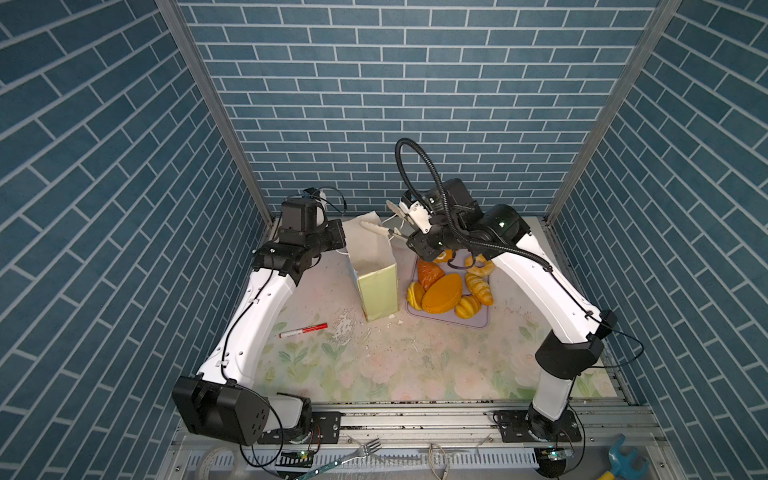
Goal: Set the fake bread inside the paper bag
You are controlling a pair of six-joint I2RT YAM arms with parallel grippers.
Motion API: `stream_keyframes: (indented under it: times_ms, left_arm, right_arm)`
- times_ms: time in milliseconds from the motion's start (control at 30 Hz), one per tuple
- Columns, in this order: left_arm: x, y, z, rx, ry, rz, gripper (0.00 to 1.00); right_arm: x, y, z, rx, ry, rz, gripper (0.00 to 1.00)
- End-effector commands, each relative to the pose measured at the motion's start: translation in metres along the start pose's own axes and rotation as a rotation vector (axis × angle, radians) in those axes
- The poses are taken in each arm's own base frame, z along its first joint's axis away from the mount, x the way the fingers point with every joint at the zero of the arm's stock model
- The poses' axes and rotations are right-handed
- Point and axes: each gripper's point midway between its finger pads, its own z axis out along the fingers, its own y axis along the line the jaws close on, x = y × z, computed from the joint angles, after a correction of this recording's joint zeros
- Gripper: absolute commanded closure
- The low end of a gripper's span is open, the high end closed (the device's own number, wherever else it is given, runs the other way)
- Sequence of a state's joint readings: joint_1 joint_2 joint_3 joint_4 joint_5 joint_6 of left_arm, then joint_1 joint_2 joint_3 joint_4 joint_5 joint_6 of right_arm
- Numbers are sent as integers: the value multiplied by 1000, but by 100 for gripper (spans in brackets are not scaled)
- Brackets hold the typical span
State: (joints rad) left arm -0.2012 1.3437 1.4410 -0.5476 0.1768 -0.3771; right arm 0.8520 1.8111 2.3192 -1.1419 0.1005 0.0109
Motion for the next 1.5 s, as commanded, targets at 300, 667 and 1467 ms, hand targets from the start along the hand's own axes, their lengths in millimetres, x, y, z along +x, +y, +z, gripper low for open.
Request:
stream_keyframes:
  times_ms: [300, 667, 1467]
  left_arm:
    - [0, 0, -4, -1, 0, 15, 94]
    - [1, -3, 0, 8, 27, 35, 94]
    - [0, -3, 0, 3, 38, 70, 93]
  right_arm:
    - [38, -106, -73, 244, -103, 247, 51]
    - [125, -144, -17, 206, 85, 502, 51]
    - [237, -94, 45, 15, 462, 702, 47]
